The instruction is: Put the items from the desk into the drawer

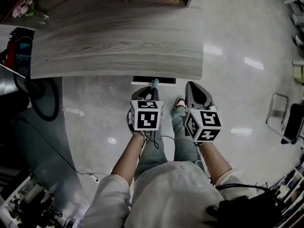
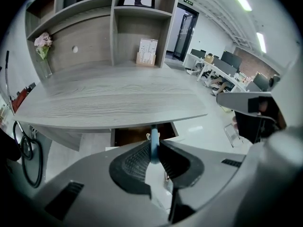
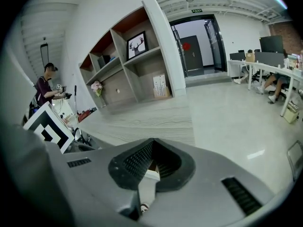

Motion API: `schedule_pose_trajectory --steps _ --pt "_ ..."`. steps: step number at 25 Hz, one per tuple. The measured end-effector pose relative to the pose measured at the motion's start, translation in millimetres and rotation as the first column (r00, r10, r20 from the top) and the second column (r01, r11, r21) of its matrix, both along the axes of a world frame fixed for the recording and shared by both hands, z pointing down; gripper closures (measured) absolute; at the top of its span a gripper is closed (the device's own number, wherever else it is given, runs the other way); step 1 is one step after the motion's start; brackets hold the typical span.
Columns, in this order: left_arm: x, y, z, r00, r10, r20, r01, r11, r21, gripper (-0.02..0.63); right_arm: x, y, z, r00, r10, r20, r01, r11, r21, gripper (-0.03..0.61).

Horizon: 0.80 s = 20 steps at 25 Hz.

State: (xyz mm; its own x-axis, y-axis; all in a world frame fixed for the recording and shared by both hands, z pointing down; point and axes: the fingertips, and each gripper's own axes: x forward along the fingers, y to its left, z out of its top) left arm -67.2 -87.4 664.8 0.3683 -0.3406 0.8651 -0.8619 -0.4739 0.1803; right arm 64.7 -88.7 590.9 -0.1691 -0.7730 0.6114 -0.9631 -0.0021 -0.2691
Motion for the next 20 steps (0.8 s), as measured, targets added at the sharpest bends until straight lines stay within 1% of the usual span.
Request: schedule_pose_trajectory --steps 6,11,20 --pt "4.5 -7.8 2.1 0.999 0.034 0.009 -0.033 0.999 -0.015 0.549 3.9 0.2 0.7 1.000 0.024 0.000 -0.024 1.000 -0.004 0.580" --pt "5.8 -14.7 6.3 0.999 0.045 0.015 -0.045 0.999 -0.019 0.549 7.1 -1.5 1.2 0.999 0.032 -0.008 -0.032 0.999 -0.010 0.580" --pt "4.4 -22.3 13.1 1.000 0.010 0.008 -0.010 1.000 -0.002 0.548 6.2 -1.5 4.4 0.999 0.029 -0.015 -0.029 0.999 -0.023 0.580"
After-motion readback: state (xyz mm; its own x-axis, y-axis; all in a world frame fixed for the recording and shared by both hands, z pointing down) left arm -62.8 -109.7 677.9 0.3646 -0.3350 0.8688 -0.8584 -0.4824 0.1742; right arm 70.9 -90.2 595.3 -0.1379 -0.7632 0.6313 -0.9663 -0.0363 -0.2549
